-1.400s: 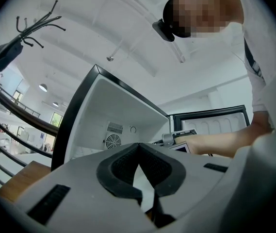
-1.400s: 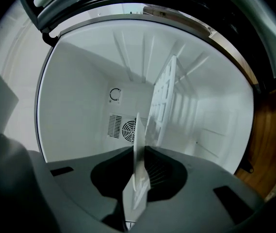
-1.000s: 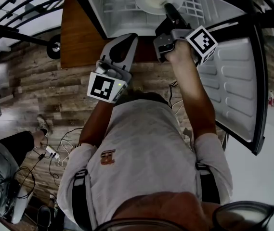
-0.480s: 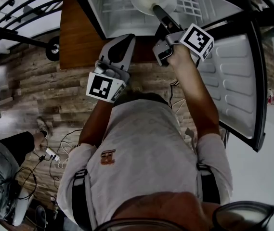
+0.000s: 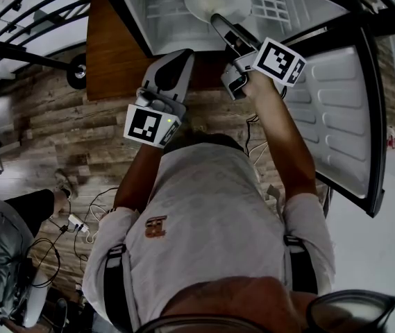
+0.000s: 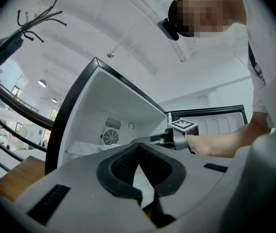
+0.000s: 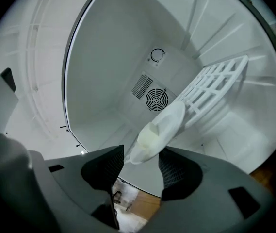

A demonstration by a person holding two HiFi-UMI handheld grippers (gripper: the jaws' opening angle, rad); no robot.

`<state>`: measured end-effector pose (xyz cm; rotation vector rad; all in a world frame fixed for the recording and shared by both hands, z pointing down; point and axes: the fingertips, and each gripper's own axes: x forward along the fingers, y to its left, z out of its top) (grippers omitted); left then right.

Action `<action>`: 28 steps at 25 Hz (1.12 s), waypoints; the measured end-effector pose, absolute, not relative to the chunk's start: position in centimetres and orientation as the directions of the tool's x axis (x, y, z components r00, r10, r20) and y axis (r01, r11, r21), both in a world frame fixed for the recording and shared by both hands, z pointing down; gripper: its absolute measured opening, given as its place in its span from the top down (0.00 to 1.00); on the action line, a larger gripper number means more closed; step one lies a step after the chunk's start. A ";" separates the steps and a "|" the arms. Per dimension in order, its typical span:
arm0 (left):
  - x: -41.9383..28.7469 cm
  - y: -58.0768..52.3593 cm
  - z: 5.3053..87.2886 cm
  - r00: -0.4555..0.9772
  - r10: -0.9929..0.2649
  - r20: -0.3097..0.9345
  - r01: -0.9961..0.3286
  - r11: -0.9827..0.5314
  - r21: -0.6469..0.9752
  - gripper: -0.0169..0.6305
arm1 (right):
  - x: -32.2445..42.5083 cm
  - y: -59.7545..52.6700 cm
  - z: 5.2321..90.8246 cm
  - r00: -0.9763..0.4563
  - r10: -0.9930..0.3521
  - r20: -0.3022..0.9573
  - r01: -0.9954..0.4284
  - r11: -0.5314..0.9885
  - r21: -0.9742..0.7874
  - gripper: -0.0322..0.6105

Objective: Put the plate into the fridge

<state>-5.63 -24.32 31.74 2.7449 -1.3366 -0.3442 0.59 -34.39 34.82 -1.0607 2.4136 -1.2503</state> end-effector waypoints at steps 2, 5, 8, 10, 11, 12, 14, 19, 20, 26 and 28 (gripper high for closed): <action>-5.4 -24.4 31.8 0.599 -0.783 -0.167 -0.768 -0.621 0.158 0.95 | 0.6 -34.3 34.9 -0.721 -0.682 0.124 -0.502 0.390 -0.772 0.63; -4.9 -24.2 32.1 0.600 -0.783 -0.164 -0.769 -0.621 0.153 0.95 | 0.9 -33.7 35.3 -0.731 -0.672 0.122 -0.504 0.410 -0.760 0.63; -4.9 -24.4 32.3 0.597 -0.787 -0.157 -0.772 -0.617 0.152 0.95 | 0.6 -33.2 35.7 -0.747 -0.652 0.129 -0.513 0.442 -0.736 0.63; -4.9 -24.3 32.4 0.595 -0.789 -0.151 -0.775 -0.614 0.150 0.95 | 0.4 -32.5 36.2 -0.760 -0.636 0.134 -0.518 0.469 -0.715 0.63; -4.8 -24.2 32.5 0.595 -0.790 -0.148 -0.777 -0.612 0.148 0.95 | 0.4 -32.0 36.5 -0.766 -0.628 0.134 -0.519 0.483 -0.705 0.63; -4.7 -24.1 32.6 0.594 -0.791 -0.146 -0.778 -0.611 0.146 0.95 | 0.5 -31.6 36.8 -0.772 -0.621 0.132 -0.519 0.498 -0.695 0.63; -4.5 -24.1 32.7 0.594 -0.792 -0.144 -0.779 -0.610 0.142 0.95 | 0.6 -30.8 37.2 -0.780 -0.612 0.129 -0.523 0.526 -0.670 0.63; -4.1 -24.2 32.7 0.594 -0.793 -0.138 -0.780 -0.609 0.144 0.95 | 0.8 -29.3 37.7 -0.791 -0.600 0.119 -0.536 0.585 -0.609 0.63; -4.0 -24.2 32.7 0.594 -0.792 -0.137 -0.780 -0.610 0.144 0.95 | 0.8 -29.0 37.7 -0.793 -0.598 0.114 -0.536 0.596 -0.598 0.63; -3.3 -23.8 32.5 0.600 -0.788 -0.137 -0.776 -0.615 0.137 0.95 | 1.5 -27.0 36.7 -0.792 -0.609 0.055 -0.561 0.689 -0.458 0.77; -3.0 -23.7 32.2 0.603 -0.786 -0.138 -0.775 -0.618 0.132 0.95 | 1.8 -26.4 36.2 -0.788 -0.616 0.031 -0.574 0.714 -0.400 0.80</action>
